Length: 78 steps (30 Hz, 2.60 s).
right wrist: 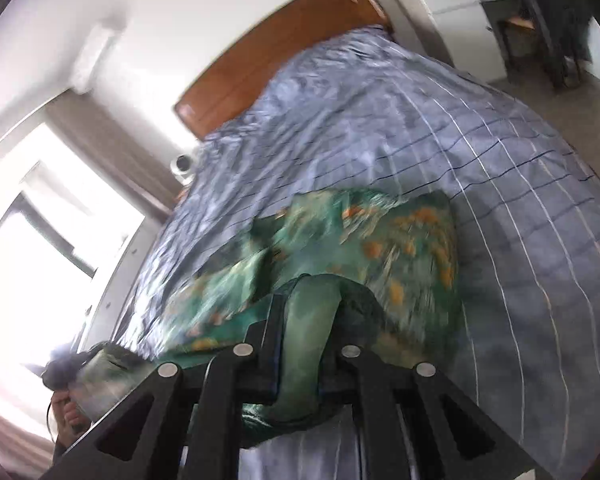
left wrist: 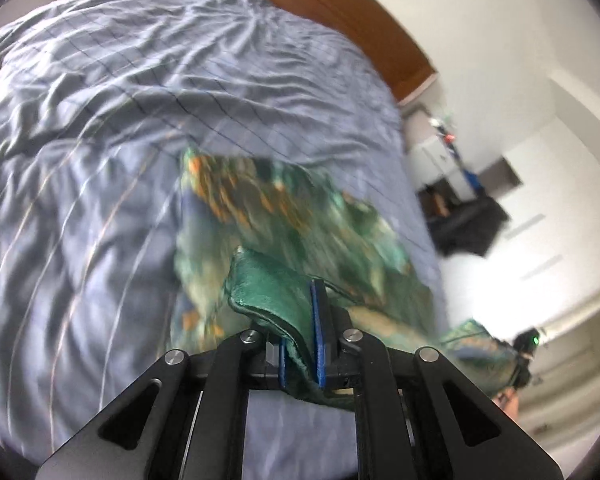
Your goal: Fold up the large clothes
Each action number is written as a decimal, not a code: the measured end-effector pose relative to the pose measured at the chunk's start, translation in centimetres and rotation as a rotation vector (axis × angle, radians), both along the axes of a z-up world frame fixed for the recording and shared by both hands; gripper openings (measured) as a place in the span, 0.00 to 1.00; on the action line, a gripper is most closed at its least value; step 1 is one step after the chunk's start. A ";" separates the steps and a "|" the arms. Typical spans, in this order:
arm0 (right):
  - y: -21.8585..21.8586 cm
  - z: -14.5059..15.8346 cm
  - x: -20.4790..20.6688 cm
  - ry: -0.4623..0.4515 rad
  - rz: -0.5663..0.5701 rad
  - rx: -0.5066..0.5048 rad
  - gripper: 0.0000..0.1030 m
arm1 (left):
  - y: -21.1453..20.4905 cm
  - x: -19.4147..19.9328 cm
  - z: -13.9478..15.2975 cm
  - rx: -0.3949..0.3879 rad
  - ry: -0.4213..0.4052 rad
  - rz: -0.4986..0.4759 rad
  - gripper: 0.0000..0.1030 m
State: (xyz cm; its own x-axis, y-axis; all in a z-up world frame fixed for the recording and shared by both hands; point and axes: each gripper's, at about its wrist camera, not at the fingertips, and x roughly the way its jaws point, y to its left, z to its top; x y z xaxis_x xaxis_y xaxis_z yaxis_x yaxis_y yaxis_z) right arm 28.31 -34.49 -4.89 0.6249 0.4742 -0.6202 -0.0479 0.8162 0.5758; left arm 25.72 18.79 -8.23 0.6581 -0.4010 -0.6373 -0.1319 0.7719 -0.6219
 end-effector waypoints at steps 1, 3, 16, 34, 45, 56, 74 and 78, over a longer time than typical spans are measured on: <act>-0.2 -0.9 1.3 0.015 -0.030 0.003 0.12 | -0.2 1.5 -0.3 0.028 0.010 0.010 0.11; -0.6 -3.0 4.0 0.051 -0.072 0.028 0.14 | -0.4 4.3 -1.6 0.066 0.056 0.026 0.21; -3.6 -4.3 6.1 0.088 -0.072 0.125 0.75 | -0.7 3.3 -3.9 0.288 0.072 -0.122 0.92; 6.4 -2.5 10.6 -0.031 0.051 -0.559 0.08 | -5.7 7.4 0.3 0.559 -0.024 -0.116 0.08; 7.6 1.5 18.4 -0.210 -0.122 -0.733 0.08 | -7.7 16.3 0.7 0.779 -0.168 0.077 0.08; 6.1 -13.9 22.3 0.007 -0.065 -0.673 0.10 | -5.3 17.5 -11.9 0.658 -0.052 0.104 0.13; 5.6 -15.5 22.2 -0.004 -0.087 -0.609 0.16 | -5.6 18.2 -13.1 0.654 -0.046 0.104 0.17; 5.5 -15.5 22.1 -0.007 -0.088 -0.608 0.16 | -5.6 18.3 -13.1 0.652 -0.047 0.105 0.17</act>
State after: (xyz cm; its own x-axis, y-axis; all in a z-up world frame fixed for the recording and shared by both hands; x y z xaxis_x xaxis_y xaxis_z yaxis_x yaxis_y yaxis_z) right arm 50.43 -29.01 -20.34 0.6503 -0.0170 -0.7595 0.0324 0.9995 0.0054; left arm 44.03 13.15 -21.37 0.7057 0.1253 -0.6973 -0.2113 0.9767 -0.0383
